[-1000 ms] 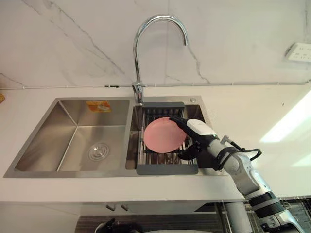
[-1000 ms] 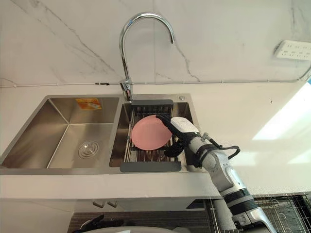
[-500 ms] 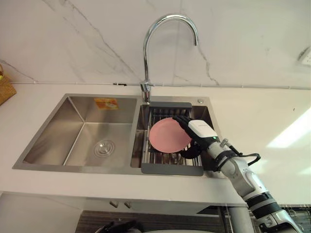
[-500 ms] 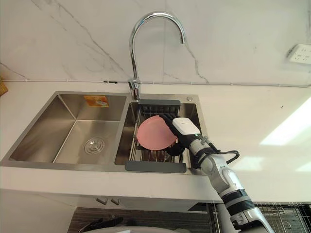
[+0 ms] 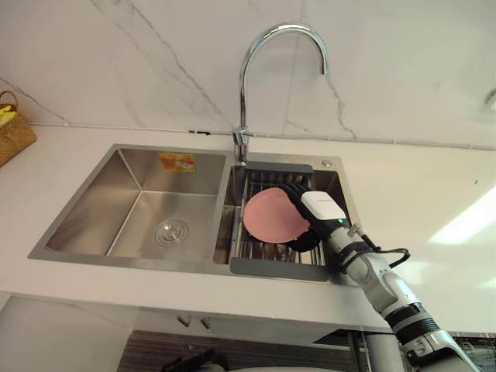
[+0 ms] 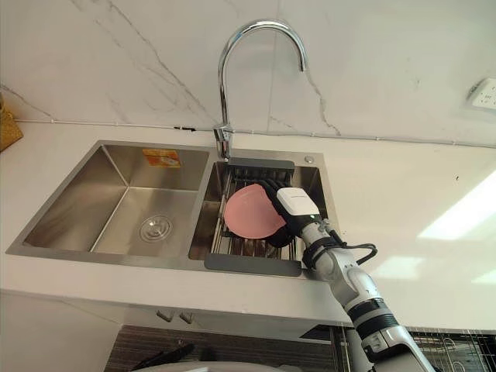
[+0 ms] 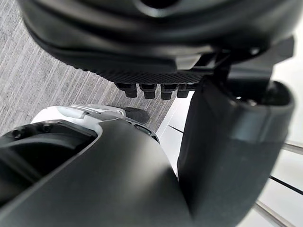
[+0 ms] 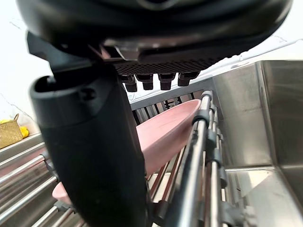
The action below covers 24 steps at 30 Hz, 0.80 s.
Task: Walk over to the sink, pick up the cup, carry it to the dishwasher, place the cup inside the dishwasher, then close the dishwasher door
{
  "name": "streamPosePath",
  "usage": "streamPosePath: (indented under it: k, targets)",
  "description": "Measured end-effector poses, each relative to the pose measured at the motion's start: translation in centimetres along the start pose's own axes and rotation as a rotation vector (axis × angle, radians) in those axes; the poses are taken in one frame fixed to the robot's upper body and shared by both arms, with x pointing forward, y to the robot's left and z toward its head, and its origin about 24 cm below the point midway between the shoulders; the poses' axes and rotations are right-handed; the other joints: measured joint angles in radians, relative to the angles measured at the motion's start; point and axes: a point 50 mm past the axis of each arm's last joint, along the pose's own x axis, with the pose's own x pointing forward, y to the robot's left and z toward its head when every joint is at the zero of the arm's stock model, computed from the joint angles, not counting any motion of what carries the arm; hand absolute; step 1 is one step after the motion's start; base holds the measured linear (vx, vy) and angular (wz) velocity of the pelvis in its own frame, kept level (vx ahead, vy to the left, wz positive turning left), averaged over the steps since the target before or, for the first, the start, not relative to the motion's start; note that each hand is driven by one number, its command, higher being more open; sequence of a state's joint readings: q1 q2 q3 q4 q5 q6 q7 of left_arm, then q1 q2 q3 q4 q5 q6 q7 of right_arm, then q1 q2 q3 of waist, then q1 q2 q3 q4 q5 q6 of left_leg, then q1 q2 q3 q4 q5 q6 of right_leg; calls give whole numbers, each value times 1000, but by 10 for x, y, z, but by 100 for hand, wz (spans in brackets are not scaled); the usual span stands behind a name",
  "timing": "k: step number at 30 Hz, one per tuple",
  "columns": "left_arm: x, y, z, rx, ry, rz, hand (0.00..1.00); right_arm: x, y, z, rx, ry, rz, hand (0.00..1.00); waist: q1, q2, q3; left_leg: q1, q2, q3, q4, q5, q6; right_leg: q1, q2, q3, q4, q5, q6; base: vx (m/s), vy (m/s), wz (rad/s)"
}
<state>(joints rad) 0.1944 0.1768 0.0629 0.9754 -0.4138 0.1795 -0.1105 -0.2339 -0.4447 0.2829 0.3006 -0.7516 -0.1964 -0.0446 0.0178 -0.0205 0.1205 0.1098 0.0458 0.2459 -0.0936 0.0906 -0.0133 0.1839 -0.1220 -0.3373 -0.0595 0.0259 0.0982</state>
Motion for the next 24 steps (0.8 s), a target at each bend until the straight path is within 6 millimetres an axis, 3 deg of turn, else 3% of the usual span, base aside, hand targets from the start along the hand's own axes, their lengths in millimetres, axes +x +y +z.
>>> streamPosePath:
  k: [6,24]
  targets:
    - [0,2,1,-4,-2,5,100,0,3,0,4,7,-24,100,0,-11,3,0,0,-1,0,1,0,1,0,-2,0,0,0,0,0,0]
    - [-1,1,7,101,-25,9,100,0,12,1,22,12,-95,100,-3,-10,3,-6,10,-9,0,8,-8,3,0,-46,-7,-4,4,-3,0,0]
